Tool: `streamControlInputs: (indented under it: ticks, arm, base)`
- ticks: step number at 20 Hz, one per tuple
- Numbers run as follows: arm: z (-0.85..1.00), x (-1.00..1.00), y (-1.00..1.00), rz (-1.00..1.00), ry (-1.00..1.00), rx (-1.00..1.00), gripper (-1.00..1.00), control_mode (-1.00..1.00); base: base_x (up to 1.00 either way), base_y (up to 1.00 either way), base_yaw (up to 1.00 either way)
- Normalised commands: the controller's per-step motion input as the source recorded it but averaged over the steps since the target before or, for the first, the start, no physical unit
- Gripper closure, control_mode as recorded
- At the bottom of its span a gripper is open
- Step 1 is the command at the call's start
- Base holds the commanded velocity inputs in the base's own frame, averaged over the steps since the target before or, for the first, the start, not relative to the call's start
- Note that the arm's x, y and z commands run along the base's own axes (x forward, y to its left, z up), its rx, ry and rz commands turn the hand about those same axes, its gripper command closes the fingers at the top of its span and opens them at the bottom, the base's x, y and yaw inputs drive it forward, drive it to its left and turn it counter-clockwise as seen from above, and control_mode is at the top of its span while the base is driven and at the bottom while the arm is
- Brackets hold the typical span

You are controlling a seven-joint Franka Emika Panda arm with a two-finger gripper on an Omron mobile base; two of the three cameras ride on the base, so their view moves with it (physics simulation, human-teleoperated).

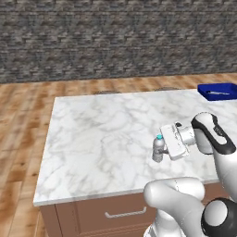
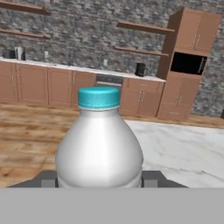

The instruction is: Place the drinks on the dining counter in a tight cluster.

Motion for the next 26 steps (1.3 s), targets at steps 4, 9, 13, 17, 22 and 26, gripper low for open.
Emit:
streamControlInputs:
  ticks: [4,9,13,17,22,26]
  arm:
    - [-0.12,0.61,-0.26,0.0,0.17,0.01,1.0,-1.0]
    - [-0.17,0.56,-0.3,0.0,0.15,0.08,1.0,-1.0]
    - [-0.29,0.26,-0.18,0.0,0.0,0.03,1.0,-1.0]
    - [-0.32,0.28,-0.12,0.0,-0.04,0.0,1.0,-1.0]
    - [-0.26,0.29,-0.01,0.0,-0.02,0.0,1.0,-1.0]
    - [-0.22,0.19,0.0,0.0,-0.01,0.0,1.0,-1.0]
  base:
    - [0.0,0.0,0.0]
    - [0.0,0.0,0.0]
    - [0.0,0.0,0.0]
    - [0.0,0.0,0.0]
    - [0.0,0.0,0.0]
    - [0.0,0.0,0.0]
